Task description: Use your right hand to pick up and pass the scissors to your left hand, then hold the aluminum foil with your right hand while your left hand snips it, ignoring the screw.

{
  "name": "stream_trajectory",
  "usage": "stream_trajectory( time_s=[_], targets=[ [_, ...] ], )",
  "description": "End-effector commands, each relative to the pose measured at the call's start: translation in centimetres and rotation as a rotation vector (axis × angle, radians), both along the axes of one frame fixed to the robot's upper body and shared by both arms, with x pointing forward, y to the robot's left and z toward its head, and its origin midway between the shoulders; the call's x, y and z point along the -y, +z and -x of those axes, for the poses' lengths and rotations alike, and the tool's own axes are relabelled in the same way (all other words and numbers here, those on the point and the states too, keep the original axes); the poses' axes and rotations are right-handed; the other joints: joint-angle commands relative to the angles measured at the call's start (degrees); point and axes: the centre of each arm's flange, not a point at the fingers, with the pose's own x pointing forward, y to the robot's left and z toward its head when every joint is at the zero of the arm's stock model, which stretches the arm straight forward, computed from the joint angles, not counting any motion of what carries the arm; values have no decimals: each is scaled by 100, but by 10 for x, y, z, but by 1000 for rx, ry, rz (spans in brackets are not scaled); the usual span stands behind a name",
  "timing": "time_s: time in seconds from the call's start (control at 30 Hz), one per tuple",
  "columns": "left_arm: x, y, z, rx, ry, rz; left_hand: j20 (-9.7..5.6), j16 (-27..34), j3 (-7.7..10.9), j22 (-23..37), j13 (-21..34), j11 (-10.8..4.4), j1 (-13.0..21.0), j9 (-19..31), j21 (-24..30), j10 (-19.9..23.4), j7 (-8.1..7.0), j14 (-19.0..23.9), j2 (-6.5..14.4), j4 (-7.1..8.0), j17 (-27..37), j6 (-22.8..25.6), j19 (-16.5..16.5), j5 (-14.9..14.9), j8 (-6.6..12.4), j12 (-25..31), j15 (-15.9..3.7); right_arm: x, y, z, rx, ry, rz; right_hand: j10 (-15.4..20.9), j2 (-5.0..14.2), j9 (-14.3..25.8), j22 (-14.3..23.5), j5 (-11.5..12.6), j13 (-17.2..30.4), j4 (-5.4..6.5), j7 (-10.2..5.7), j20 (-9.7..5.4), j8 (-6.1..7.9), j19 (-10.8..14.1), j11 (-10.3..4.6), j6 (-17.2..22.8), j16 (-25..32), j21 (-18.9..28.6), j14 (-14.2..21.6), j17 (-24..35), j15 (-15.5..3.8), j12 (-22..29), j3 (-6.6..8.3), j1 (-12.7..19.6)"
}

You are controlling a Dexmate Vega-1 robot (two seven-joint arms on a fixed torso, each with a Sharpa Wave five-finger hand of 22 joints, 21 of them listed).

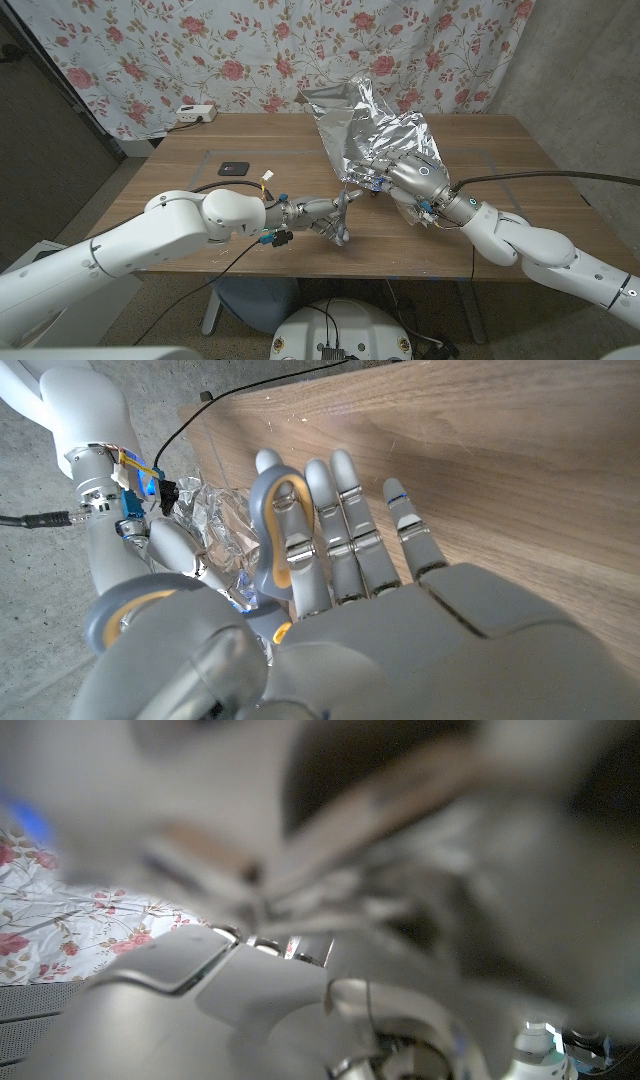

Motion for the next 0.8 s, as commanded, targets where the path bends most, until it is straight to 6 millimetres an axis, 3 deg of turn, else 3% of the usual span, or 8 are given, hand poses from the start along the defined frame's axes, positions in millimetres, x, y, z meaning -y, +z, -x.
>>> stream_trajectory(
  time_s=[0.03,0.57,0.8],
  targets=[
    [-2,-1,-2,4,10,14,-16,18,-29,10,40,-41,8,20,4,79,114,17,-4,43,1,-86,19,-1,-27,26,-7,-1,-1,0,1,0,7,46,23,31,16,-8,13,13,0,-40,3,-6,-15,49,-28,7,35,21,-1078,29,-13,80],
    [1,1,-6,-6,5,13,-17,25,-81,9,21,-60,-107,41,1,101,119,34,-121,88,4,-58,17,21,-52,16,6,-1,-6,1,8,-1,17,46,24,32,16,-9,-2,19,-6,-42,6,-10,-14,72,-41,4,36,37,-1077,33,-34,96],
    [3,0,-7,-11,0,13,-18,36,3,11,15,-72,-34,47,9,130,108,59,-4,82,-7,-27,38,26,-62,19,2,0,-7,0,11,-1,19,52,26,32,15,-10,-4,21,-9,-42,8,-9,-15,88,-46,4,41,46,-1078,41,-44,105]
  ],
)
